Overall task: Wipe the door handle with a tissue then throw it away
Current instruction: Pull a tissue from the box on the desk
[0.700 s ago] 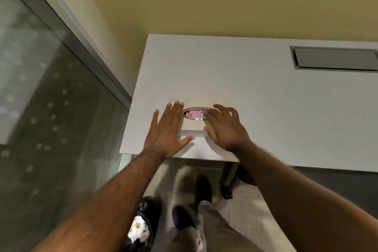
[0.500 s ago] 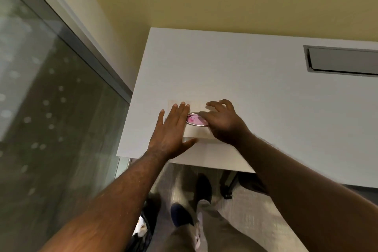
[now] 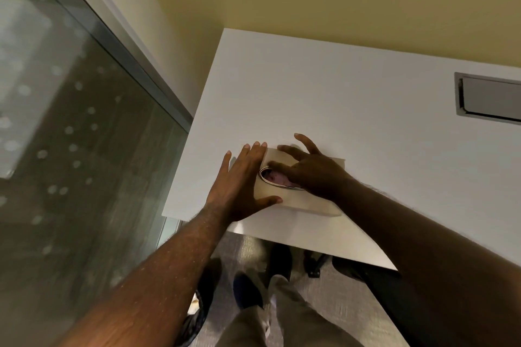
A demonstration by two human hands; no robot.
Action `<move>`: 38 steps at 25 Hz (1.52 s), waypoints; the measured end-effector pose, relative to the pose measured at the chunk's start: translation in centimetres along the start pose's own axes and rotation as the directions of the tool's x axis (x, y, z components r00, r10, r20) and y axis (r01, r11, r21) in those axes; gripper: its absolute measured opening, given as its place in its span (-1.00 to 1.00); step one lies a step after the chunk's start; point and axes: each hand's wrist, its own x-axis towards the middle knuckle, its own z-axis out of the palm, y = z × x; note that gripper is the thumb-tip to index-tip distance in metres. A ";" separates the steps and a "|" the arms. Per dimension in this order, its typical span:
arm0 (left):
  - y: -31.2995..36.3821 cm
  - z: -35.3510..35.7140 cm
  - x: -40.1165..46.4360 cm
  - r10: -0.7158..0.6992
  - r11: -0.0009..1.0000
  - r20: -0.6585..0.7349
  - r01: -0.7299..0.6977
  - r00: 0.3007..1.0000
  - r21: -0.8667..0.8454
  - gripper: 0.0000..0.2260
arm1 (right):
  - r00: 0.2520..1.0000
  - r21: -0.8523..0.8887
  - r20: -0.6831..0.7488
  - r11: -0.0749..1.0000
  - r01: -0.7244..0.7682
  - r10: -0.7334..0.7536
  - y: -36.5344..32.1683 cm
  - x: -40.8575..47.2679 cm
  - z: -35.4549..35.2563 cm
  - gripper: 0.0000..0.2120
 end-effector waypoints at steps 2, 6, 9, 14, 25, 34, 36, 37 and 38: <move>-0.2 -0.1 0.0 -0.008 1.000 0.012 0.007 1.000 0.010 0.05 | 0.997 -0.075 0.010 0.995 0.072 -0.071 0.2 0.2 -0.2 -0.23; -0.6 -0.1 0.0 -0.029 0.999 0.022 0.028 0.999 0.021 0.07 | 0.992 -0.142 -0.009 0.982 0.126 -0.128 0.3 0.6 0.0 -0.16; -0.8 -0.1 0.0 -0.035 0.999 0.032 0.034 0.999 0.027 0.09 | 0.985 -0.148 -0.059 0.978 0.149 -0.159 0.3 0.6 0.1 -0.19; -0.8 -0.3 -0.1 -0.018 0.999 0.049 0.016 0.999 0.044 0.05 | 0.975 -0.143 -0.086 0.971 0.193 -0.206 0.6 0.6 -0.3 -0.20; -1.5 0.0 -0.7 0.017 0.998 0.052 -0.019 0.999 0.054 0.08 | 0.918 -0.205 -0.194 0.929 0.306 -0.346 1.1 0.8 -0.8 -0.19; -1.7 0.4 -0.6 0.036 0.995 0.051 -0.040 0.998 0.088 0.10 | 0.875 -0.239 -0.387 0.948 0.208 -0.290 0.7 -1.3 0.4 -0.29; -1.6 0.5 -0.5 0.033 0.997 0.044 -0.036 0.998 0.066 0.12 | 0.862 -0.225 -0.452 0.964 0.141 -0.231 0.2 -2.0 0.5 -0.35; -1.6 0.6 -0.5 0.033 0.998 0.039 -0.035 0.999 0.059 0.12 | 0.852 -0.219 -0.481 0.969 0.112 -0.208 0.0 -2.4 0.4 -0.37; -1.5 0.6 -0.5 0.032 0.998 0.035 -0.034 0.999 0.056 0.13 | 0.839 -0.216 -0.510 0.972 0.089 -0.190 -0.3 -2.7 0.4 -0.37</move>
